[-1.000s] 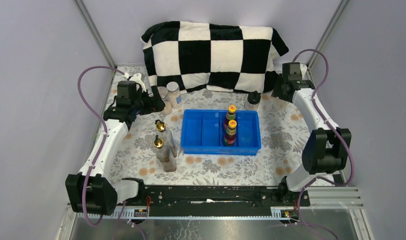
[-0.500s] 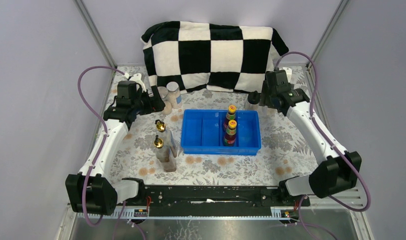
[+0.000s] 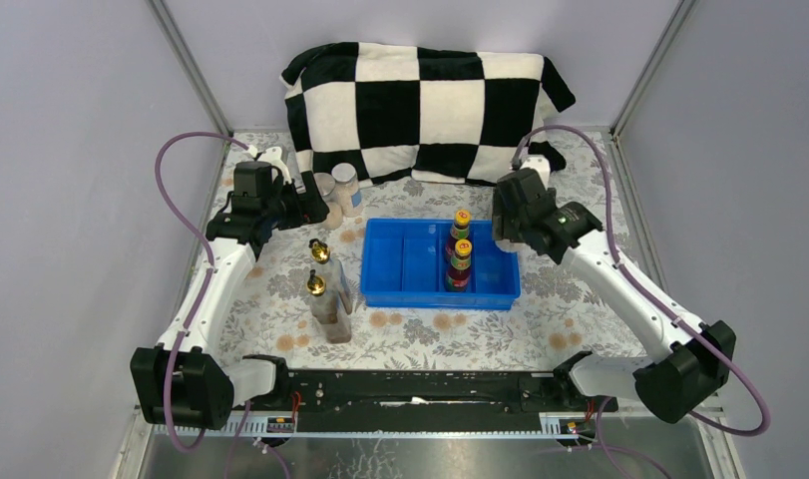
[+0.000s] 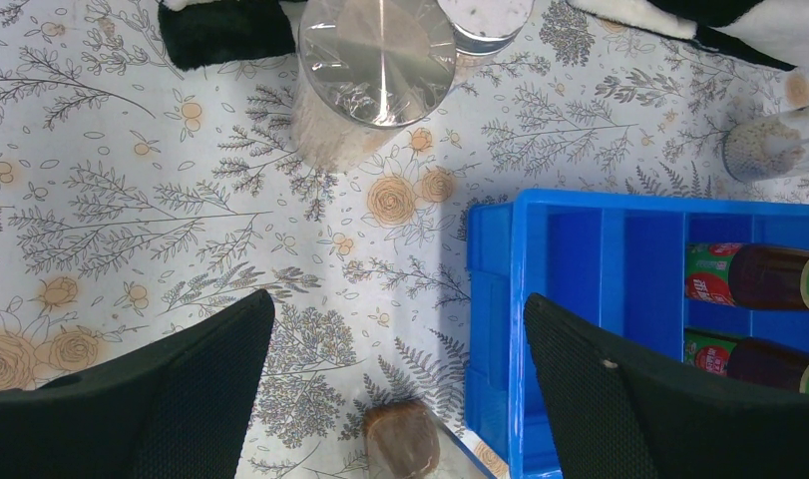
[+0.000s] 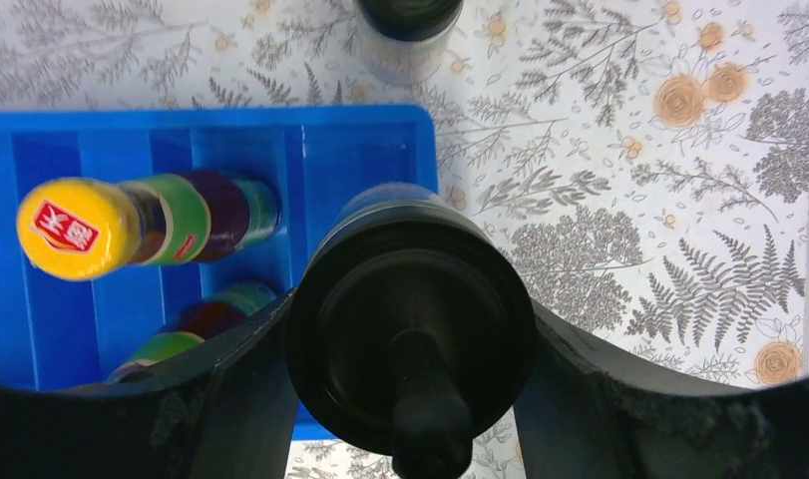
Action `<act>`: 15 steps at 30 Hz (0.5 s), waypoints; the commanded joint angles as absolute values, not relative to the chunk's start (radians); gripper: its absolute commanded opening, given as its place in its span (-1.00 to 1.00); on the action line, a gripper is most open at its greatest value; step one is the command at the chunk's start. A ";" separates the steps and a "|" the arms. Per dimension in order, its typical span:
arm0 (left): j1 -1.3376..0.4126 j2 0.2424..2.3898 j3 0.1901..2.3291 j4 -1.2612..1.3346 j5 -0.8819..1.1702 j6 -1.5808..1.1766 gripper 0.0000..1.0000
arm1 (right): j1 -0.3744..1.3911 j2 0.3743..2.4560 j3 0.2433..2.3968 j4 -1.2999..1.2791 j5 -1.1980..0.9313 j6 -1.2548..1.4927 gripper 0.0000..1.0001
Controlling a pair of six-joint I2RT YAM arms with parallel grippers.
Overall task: Organize the condiment bottles
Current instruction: Place the bottle in the storage box.
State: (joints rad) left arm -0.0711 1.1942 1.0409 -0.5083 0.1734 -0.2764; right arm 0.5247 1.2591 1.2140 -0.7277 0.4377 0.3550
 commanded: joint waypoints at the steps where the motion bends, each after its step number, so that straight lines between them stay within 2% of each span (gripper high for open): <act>1: -0.067 1.188 1.028 -0.467 0.165 -0.261 0.98 | 0.589 1.228 1.182 -0.716 0.506 0.412 0.02; 15: -0.067 1.190 1.026 -0.468 0.161 -0.259 0.98 | 0.698 1.170 1.014 -0.666 0.523 0.477 0.02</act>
